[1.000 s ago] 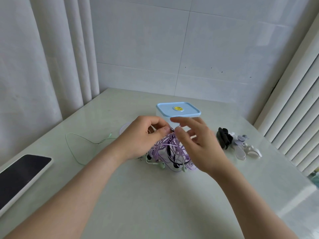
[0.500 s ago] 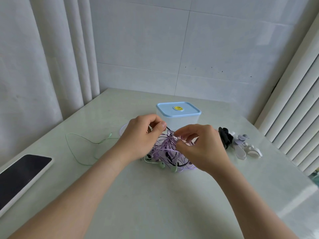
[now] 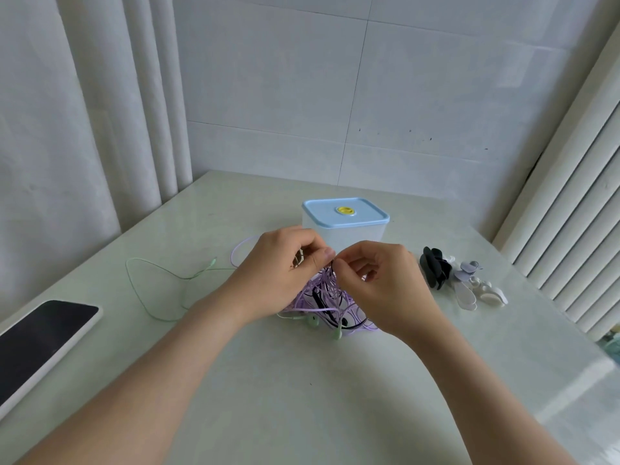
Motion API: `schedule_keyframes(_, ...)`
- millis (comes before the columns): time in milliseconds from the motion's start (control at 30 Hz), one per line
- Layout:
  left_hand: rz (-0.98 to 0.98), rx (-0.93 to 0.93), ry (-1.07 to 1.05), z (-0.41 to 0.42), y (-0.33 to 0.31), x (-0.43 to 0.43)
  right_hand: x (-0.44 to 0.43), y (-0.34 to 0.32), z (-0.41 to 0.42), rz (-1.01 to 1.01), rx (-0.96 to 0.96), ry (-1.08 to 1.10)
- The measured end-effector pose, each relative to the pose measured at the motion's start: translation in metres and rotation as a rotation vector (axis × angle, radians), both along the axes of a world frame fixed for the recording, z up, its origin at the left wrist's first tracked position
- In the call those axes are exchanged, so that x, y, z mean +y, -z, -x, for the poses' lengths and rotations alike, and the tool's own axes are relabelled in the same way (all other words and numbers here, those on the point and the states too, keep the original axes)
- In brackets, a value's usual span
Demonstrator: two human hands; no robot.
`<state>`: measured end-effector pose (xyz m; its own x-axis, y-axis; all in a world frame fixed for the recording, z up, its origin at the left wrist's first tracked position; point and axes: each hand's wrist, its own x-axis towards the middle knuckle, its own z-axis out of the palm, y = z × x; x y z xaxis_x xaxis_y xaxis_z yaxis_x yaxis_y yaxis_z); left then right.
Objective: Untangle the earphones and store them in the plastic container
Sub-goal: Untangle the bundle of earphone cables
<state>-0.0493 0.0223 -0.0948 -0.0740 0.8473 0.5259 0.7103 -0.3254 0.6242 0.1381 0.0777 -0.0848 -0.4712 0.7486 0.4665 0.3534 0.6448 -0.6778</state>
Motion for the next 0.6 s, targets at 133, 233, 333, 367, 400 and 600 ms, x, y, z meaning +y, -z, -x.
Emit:
schedule_keyframes(133, 0.014, -0.043, 0.026, 0.000, -0.002, -0.001, 0.001, 0.000, -0.002, -0.001, 0.022, 0.044)
schedule_keyframes(233, 0.004, -0.047, 0.025, -0.001, -0.003, -0.001, 0.001, -0.001, -0.002, -0.028, 0.018, 0.049)
schedule_keyframes(333, 0.007, -0.058, -0.005, -0.002, -0.003, -0.002, 0.000, 0.000, -0.002, -0.057, 0.011, 0.056)
schedule_keyframes(367, 0.017, -0.050, -0.006, -0.003, -0.003, -0.002, 0.000, 0.000, -0.001, -0.075, 0.009, 0.062)
schedule_keyframes(400, 0.026, -0.032, -0.009, -0.004, -0.003, -0.003, -0.001, 0.000, 0.000, -0.099, 0.003, 0.069)
schedule_keyframes(600, 0.020, 0.126, -0.065, -0.011, -0.006, -0.007, -0.002, 0.003, 0.004, -0.119, 0.031, 0.037)
